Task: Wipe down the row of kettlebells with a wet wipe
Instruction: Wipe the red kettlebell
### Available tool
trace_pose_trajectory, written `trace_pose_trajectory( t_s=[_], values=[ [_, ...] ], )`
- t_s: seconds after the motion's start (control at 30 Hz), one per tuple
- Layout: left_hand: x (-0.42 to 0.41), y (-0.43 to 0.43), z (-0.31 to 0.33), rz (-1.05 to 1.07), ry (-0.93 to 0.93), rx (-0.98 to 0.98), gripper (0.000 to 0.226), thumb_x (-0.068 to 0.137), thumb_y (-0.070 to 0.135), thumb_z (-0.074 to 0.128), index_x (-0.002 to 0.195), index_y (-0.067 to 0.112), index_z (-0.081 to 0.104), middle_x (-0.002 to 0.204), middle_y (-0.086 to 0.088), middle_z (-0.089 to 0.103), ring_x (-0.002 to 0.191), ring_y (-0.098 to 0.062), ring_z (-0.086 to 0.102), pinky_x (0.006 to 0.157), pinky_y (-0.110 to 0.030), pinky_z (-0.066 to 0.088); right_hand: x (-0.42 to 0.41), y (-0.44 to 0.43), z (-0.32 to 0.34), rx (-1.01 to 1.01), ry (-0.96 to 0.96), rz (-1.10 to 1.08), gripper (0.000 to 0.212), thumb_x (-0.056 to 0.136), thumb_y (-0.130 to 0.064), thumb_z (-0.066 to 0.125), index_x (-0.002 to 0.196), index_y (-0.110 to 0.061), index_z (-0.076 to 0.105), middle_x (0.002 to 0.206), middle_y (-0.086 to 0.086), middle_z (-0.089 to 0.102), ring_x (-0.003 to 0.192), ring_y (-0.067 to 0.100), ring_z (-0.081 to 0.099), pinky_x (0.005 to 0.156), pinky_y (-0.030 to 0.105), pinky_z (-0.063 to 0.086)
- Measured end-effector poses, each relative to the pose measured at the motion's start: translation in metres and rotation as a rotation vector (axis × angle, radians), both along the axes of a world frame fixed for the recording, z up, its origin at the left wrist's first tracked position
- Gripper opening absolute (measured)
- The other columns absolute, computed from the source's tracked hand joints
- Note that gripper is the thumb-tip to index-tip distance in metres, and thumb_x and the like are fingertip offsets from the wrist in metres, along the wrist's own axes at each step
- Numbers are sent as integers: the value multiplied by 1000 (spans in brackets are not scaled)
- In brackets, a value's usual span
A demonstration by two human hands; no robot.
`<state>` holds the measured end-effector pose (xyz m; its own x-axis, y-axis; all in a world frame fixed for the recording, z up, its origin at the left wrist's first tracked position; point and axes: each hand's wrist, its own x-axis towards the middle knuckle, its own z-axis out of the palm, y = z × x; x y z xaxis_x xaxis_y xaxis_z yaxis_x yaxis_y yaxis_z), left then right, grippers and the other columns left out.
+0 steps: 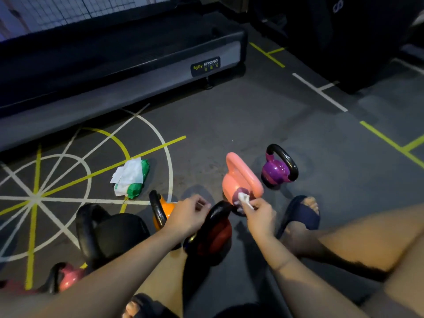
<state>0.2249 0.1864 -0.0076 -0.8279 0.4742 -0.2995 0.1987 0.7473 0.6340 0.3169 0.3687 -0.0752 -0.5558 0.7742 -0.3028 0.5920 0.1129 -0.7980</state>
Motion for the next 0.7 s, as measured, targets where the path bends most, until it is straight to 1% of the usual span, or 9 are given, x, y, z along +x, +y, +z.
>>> trace_pose_trajectory(
  t_s=[0.07, 0.17, 0.27, 0.33, 0.4, 0.47, 0.57, 0.63, 0.7],
  values=[
    [5, -1, -13, -23, -10, -17, 12, 97, 39, 62, 98, 28, 67, 95, 13, 73, 92, -5, 69, 87, -29, 54, -6, -4, -12, -27, 16, -12, 35, 80, -46, 78, 68, -15, 68, 64, -5, 65, 75, 21, 64, 61, 28, 33],
    [13, 5, -20, 77, -35, 12, 26, 99, 49, 57, 107, 26, 64, 99, 8, 73, 97, -10, 68, 86, -28, 50, -16, -4, -26, -56, 6, 18, 43, 80, -53, 74, 77, -11, 69, 80, 11, 70, 81, 29, 63, 65, 31, 39],
    [22, 29, -26, 282, -188, -30, 53, 101, 63, 37, 115, 19, 64, 108, -3, 69, 101, -23, 65, 88, -31, 41, -23, -1, -37, -117, 27, 25, 41, 83, -55, 71, 65, -19, 65, 65, 2, 63, 71, 25, 59, 65, 31, 41],
    [28, 41, -33, 240, -130, -219, 73, 101, 68, 19, 119, 16, 68, 115, -13, 69, 106, -30, 64, 94, -38, 43, -24, -2, -46, -164, 44, 53, 38, 87, -49, 70, 63, -21, 67, 59, -2, 60, 67, 22, 58, 64, 31, 43],
    [30, 44, -35, 231, -24, -307, 82, 101, 68, 12, 112, 13, 73, 115, -16, 70, 113, -35, 63, 97, -41, 44, -22, 1, -53, -121, 54, 54, 22, 91, -37, 67, 82, -21, 78, 73, 3, 69, 76, 27, 65, 72, 36, 51],
    [30, 37, -39, 240, -3, -292, 82, 101, 68, 12, 105, 15, 74, 110, -14, 72, 110, -35, 63, 96, -42, 47, -19, 7, -57, 51, 62, 15, 16, 93, -26, 66, 92, -18, 79, 86, 13, 67, 84, 33, 64, 76, 38, 51],
    [36, 11, -44, 294, -21, -223, 76, 99, 70, 15, 87, 20, 72, 92, -8, 70, 96, -32, 64, 90, -42, 49, -13, 7, -51, 186, 75, 8, 27, 94, -33, 66, 82, -13, 78, 81, 11, 62, 78, 32, 62, 72, 36, 46],
    [42, -14, -52, 361, -34, -149, 72, 100, 68, 19, 71, 21, 65, 78, -5, 68, 86, -31, 65, 86, -43, 51, -12, -1, -49, 170, 63, 87, 34, 92, -40, 67, 78, -11, 78, 80, 5, 69, 76, 27, 65, 72, 36, 48],
    [47, -36, -61, 399, -31, -105, 70, 102, 62, 23, 65, 19, 64, 72, -7, 69, 81, -32, 68, 83, -45, 53, -16, -17, -40, 102, 85, 151, 30, 90, -39, 70, 86, -11, 78, 86, 1, 74, 81, 20, 67, 75, 31, 47]
  ],
)
